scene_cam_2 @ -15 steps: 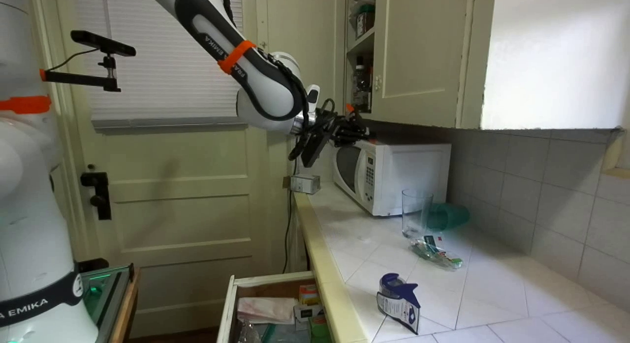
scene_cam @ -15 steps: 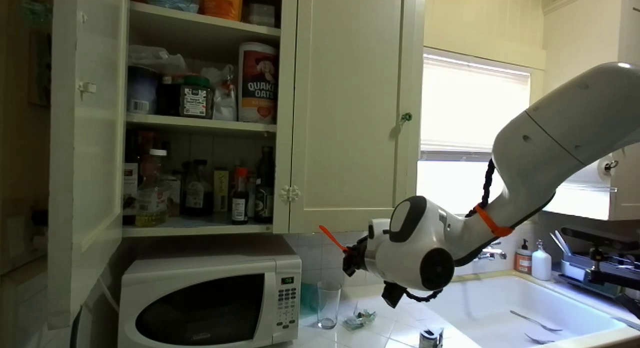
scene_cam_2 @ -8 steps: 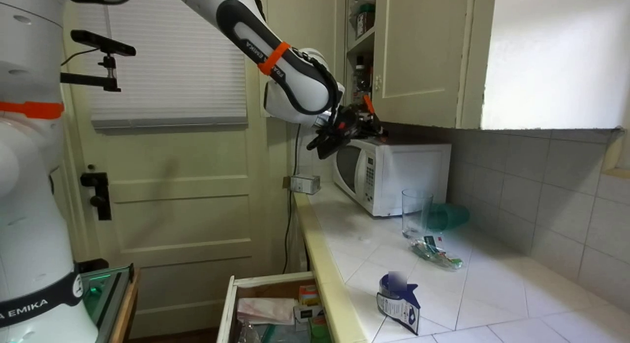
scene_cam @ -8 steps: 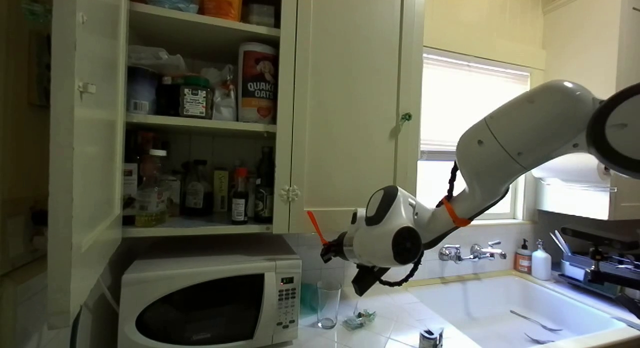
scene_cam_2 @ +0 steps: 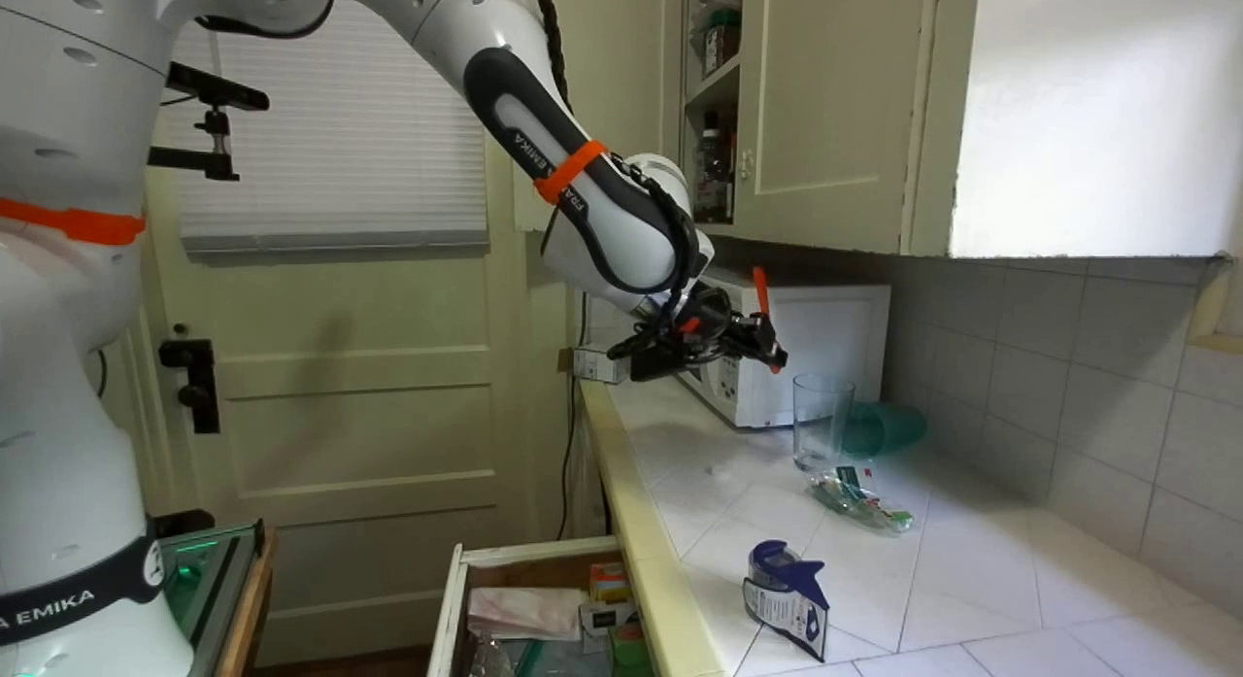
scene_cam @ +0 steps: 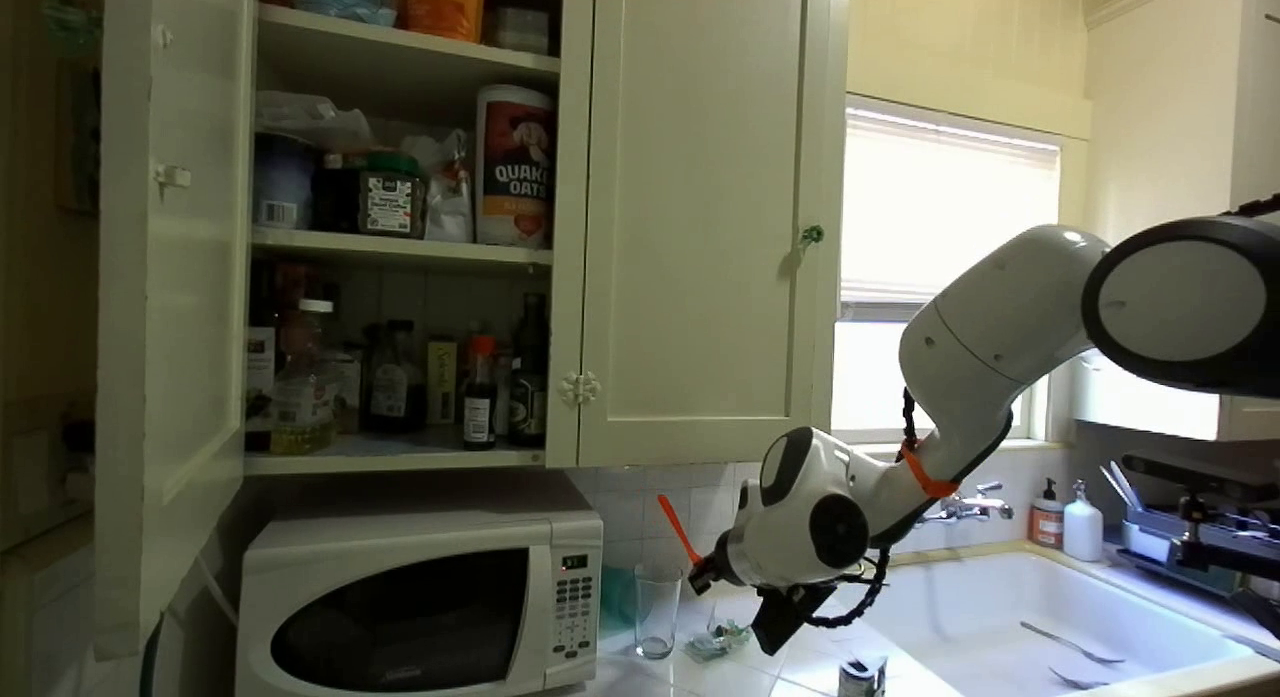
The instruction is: Put the orange marker inside the glass on the counter
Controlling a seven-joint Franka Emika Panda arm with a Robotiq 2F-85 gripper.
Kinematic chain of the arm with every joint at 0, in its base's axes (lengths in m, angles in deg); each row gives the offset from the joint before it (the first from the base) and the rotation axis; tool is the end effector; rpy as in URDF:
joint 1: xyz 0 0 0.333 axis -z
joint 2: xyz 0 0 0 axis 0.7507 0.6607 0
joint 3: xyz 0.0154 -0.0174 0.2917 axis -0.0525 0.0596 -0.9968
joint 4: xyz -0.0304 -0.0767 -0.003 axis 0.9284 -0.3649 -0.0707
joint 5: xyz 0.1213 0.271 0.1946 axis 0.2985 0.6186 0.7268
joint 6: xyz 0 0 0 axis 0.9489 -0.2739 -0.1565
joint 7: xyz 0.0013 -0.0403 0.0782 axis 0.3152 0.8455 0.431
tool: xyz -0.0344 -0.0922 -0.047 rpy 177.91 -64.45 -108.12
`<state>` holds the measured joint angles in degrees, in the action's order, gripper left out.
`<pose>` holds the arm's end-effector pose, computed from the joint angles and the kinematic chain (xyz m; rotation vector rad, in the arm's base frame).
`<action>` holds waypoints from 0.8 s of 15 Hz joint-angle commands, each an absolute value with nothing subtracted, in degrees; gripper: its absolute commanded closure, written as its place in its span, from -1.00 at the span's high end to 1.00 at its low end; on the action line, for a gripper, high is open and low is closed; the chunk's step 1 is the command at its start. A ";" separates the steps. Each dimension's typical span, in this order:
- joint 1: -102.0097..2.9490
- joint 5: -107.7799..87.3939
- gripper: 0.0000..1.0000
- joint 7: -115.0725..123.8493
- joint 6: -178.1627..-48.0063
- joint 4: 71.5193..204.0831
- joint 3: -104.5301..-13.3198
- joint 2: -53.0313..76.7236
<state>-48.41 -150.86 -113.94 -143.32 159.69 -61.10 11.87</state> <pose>0.5454 0.0147 0.3087 2.4114 0.3103 1.3750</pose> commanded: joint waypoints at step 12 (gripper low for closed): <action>-43.95 -151.10 -0.96 -113.96 -144.63 144.71 -65.58 21.37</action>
